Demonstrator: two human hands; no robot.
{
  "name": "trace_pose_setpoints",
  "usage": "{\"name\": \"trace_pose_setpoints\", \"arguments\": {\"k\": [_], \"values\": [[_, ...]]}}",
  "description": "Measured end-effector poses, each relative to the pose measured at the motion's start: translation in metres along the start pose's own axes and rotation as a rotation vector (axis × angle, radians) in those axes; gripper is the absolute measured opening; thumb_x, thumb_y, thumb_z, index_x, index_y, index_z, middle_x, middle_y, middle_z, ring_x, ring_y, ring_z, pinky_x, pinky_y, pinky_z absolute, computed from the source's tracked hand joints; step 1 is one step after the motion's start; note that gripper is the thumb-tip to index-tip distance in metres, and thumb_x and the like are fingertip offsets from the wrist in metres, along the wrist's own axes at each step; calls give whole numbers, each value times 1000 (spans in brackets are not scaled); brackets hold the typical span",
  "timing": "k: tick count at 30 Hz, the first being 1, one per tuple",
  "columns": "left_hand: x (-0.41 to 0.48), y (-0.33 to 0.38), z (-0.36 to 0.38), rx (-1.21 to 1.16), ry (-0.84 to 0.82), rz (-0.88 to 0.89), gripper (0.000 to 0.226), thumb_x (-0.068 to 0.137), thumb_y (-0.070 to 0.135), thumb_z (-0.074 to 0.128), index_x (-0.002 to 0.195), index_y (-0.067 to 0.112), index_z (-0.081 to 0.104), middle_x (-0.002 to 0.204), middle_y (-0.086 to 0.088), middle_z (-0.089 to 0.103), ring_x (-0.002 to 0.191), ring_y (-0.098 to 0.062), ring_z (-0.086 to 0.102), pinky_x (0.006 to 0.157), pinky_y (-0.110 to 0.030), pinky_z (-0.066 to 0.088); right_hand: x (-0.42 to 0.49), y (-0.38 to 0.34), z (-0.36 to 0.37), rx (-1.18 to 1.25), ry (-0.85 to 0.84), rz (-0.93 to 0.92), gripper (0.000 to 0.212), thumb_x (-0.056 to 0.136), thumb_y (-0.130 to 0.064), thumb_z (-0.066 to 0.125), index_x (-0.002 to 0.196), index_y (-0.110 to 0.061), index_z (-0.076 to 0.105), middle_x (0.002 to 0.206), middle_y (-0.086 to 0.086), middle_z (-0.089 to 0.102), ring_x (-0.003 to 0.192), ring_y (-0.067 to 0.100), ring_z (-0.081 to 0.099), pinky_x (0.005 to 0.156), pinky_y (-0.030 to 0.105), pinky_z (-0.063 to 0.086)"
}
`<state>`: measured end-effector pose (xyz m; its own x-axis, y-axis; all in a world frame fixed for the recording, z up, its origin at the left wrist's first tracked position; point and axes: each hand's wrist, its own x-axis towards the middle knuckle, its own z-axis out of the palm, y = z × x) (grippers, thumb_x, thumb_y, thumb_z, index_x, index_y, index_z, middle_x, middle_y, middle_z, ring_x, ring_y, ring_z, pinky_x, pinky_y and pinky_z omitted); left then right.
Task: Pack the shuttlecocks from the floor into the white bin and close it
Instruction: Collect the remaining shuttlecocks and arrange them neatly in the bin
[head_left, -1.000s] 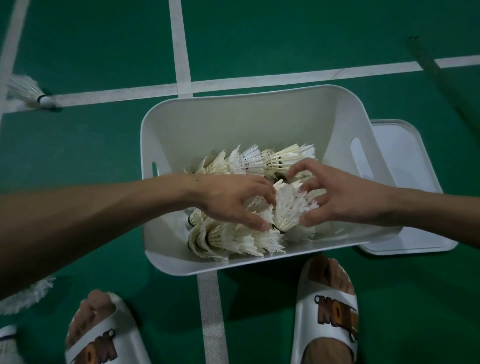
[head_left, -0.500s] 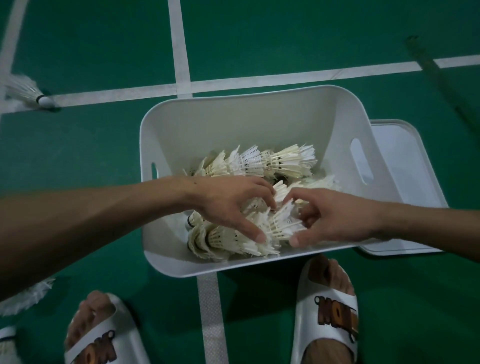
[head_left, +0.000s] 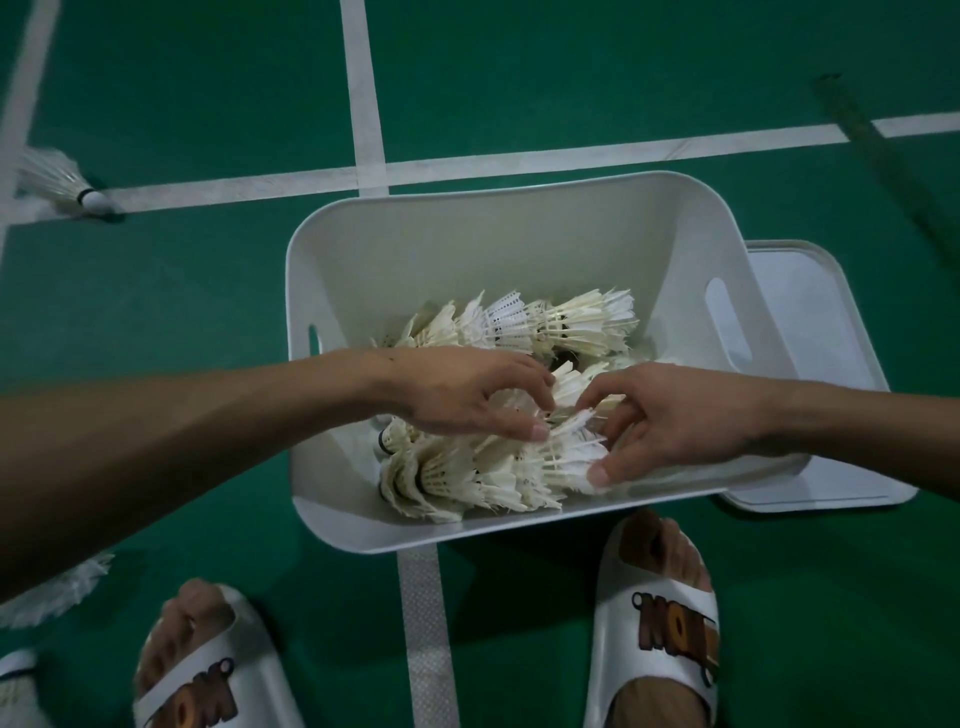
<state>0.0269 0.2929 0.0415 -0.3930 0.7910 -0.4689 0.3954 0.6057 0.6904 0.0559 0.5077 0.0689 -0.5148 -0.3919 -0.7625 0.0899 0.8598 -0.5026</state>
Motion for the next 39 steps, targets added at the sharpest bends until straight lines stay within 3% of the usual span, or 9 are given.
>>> {"name": "trace_pose_setpoints", "arguments": {"k": [5,10,14,16,19,26,30,32,39], "values": [[5,1,6,55,22,20,49,88,48,55,130,23,52,152,5,31,137,-10,31,111,-31,28,5,-2,16,-69,57,-56,48,66,-40,85,103,-15,67,95,-5,74,82,4,70,82,33,58],[-1,-5,-3,-19,-33,5,61,83,54,55,138,30,46,155,14,23,139,-4,25,106,-24,27,4,-3,8,-115,14,-82,59,69,-48,79,117,-17,67,110,-5,70,88,1,67,85,21,55],[-7,-11,-3,-75,-43,-27,78,74,44,76,139,38,34,154,14,25,137,-11,31,108,-37,36,6,-5,-1,-184,-22,-133,44,81,-50,67,109,-17,71,95,-4,74,83,9,69,82,35,55],[-6,-10,2,-24,-22,-33,76,73,40,79,134,37,35,152,12,28,134,-14,34,107,-41,38,9,-5,0,-324,14,-139,42,81,-49,68,108,-17,70,93,-3,72,80,12,66,77,34,52],[-1,-7,8,76,-3,-13,69,75,41,76,132,31,38,151,9,30,132,-16,36,106,-43,38,10,-9,8,-536,80,-139,47,80,-50,68,117,-21,64,98,-1,68,84,14,61,78,34,50],[-3,-3,7,133,33,4,69,76,43,75,134,29,41,153,9,26,136,-14,31,112,-40,31,-1,-18,-2,-478,135,-97,76,68,-62,72,133,-28,51,102,-9,69,75,-1,57,70,16,45],[-13,-4,3,153,102,18,73,76,47,73,140,30,41,157,15,16,140,-7,22,110,-28,20,-2,-28,-27,-531,204,-114,60,69,-69,62,111,-26,64,87,-14,68,74,-2,60,64,15,45],[-19,-3,-2,149,143,25,74,77,47,72,141,30,41,157,14,18,139,-5,22,105,-20,20,1,-38,-36,-541,268,-157,52,72,-66,61,103,-25,67,91,-15,67,78,2,62,65,18,47],[-52,-2,-35,249,452,-131,52,85,44,65,131,23,52,139,2,44,120,-12,45,92,-17,33,22,-91,-50,-615,408,-281,54,77,-60,63,117,-24,61,122,-4,60,96,9,52,76,25,36]]}}
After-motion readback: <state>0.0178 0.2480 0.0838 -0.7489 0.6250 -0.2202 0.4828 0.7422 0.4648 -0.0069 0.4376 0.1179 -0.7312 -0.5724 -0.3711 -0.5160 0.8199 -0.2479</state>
